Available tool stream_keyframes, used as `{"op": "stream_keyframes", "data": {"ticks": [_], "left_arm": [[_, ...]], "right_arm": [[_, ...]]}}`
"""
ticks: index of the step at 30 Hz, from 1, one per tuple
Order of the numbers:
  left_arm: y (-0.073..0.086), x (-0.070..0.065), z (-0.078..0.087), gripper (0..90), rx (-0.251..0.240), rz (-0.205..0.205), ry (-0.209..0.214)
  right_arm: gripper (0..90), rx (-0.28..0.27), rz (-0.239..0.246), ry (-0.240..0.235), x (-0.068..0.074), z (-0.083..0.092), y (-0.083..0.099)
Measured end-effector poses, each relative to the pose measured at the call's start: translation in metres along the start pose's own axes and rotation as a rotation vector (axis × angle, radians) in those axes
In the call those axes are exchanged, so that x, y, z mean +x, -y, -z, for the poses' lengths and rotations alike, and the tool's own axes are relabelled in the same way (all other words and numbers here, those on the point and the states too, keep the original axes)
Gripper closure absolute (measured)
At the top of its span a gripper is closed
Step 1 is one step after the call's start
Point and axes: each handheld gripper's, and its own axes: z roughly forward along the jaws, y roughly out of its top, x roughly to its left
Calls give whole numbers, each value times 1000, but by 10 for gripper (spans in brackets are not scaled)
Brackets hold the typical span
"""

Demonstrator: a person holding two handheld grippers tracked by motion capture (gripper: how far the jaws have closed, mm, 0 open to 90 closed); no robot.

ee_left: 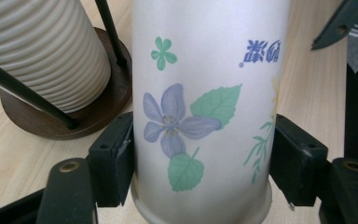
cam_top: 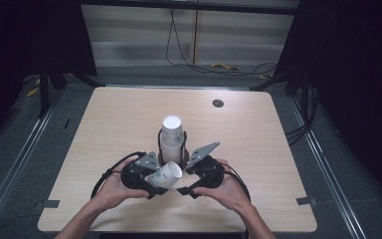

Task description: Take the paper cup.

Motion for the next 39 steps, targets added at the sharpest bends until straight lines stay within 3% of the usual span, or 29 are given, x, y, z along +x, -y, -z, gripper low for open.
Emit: {"op": "stream_keyframes", "data": {"ticks": [6, 11, 15, 20, 21, 24, 29, 37, 39], "left_arm": [[-1, -2, -3, 331, 1, -30, -5], [-3, -5, -7, 340, 39, -57, -19], [-5, -7, -7, 346, 40, -62, -19], [-8, -10, -6, 349, 40, -91, -3], [-8, -10, -7, 349, 34, -86, -2], [-8, -12, -10, 348, 86, -108, -26], [-9, -14, -14, 338, 101, -116, -17], [-11, -17, -17, 333, 115, -125, -1], [-12, -19, -19, 332, 128, -136, -17]], "right_arm": [[243, 46, 23, 25, 0, -4, 1], [216, 48, 22, 46, -1, 2, 0], [236, 42, 9, 39, -3, 5, 2], [253, 104, -12, -5, -8, -4, 3], [253, 104, -12, -5, -8, -4, 3], [242, 111, -7, -3, -7, -6, 2], [222, 122, -20, -33, -6, -8, 2], [230, 138, -1, -73, -5, -13, 0], [235, 149, -8, -83, -4, -14, 0]]}}
